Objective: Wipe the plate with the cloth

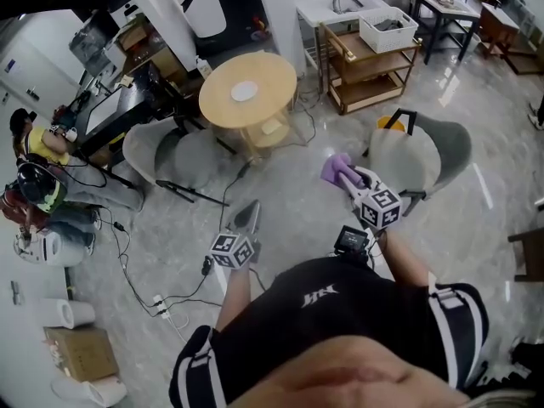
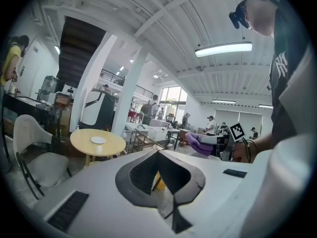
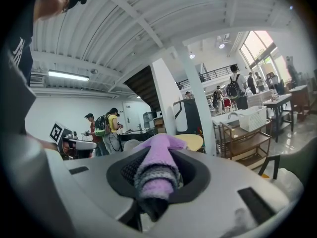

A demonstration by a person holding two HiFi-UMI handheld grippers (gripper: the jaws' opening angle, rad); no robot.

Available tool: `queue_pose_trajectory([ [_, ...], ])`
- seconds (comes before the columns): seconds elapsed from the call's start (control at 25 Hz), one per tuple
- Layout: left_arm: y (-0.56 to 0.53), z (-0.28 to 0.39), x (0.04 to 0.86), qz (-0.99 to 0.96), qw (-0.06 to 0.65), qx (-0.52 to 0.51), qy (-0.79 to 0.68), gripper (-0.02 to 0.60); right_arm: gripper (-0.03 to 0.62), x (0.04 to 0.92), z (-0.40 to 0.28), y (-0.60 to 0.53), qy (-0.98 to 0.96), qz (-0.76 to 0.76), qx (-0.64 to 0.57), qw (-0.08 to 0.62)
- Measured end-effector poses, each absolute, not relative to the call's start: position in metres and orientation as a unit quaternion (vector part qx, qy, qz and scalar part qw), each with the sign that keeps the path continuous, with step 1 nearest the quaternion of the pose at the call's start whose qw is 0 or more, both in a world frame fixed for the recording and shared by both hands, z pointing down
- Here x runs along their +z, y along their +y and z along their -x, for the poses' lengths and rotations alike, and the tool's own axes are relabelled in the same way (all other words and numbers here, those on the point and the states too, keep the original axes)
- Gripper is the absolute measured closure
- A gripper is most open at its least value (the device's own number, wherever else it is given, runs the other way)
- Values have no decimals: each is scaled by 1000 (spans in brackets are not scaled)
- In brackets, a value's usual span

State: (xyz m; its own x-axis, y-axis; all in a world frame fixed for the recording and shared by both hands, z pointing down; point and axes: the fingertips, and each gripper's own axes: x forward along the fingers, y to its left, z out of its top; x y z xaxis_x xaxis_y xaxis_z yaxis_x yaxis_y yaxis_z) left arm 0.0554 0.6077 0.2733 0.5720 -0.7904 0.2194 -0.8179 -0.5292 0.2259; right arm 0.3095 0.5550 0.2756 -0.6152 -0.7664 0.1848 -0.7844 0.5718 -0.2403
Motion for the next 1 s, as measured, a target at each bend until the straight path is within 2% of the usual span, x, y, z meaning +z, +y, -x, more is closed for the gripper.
queue_pose_trajectory([
  [0.56, 603, -80, 274, -869, 150, 46, -470, 569, 494, 285, -329, 548, -893, -425, 146, 30],
  [1.0, 604, -90, 294, -857, 175, 49, -482, 569, 494, 311, -325, 540, -902, -398, 158, 55],
])
